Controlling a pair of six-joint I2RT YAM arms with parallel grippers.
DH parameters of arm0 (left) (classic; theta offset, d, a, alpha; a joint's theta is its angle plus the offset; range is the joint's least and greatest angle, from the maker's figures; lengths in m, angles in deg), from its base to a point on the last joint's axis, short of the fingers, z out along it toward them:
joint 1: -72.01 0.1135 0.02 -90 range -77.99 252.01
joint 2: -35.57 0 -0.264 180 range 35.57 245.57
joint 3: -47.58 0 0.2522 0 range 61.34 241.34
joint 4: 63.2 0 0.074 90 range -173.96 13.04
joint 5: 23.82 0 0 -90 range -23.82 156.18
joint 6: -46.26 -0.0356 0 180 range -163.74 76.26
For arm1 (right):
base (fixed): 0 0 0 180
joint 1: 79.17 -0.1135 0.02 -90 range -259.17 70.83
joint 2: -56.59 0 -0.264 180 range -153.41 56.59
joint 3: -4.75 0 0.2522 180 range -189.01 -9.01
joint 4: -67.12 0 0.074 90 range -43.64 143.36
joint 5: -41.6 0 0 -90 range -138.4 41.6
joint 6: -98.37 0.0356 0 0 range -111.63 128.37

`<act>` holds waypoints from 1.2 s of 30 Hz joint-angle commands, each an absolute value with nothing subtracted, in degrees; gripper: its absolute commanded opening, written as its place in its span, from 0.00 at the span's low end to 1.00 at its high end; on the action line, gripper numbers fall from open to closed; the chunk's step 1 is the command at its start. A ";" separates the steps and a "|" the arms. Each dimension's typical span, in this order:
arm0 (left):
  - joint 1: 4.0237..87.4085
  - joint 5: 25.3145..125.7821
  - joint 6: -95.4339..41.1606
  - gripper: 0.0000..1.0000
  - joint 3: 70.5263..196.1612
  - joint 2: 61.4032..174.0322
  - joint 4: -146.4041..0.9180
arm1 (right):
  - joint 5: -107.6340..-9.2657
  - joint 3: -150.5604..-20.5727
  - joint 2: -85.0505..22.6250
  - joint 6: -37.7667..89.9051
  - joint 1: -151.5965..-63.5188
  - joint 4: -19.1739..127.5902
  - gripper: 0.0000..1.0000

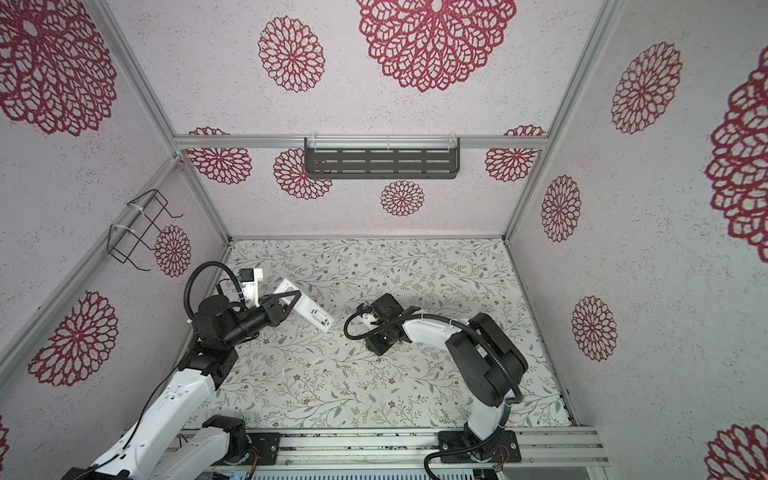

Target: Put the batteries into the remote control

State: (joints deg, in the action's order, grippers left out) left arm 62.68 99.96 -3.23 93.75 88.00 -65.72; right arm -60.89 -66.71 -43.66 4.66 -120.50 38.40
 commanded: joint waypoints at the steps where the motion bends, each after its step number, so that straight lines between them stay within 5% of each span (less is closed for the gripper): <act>1: 62.95 100.11 -3.87 0.11 93.77 87.43 -64.48 | -62.71 -68.49 -44.02 3.01 -121.15 37.11 0.45; 24: 62.95 99.74 -4.14 0.11 94.20 87.95 -64.95 | -60.10 -66.11 -39.21 8.61 -124.06 38.35 0.43; 36: 71.02 104.51 -1.82 0.11 95.93 96.00 -55.97 | -67.91 -66.69 -31.81 11.79 -109.63 44.25 0.46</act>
State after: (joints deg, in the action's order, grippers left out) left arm 68.93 101.25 -2.51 93.81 95.36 -62.11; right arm -65.22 -64.45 -31.11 9.93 -113.61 41.83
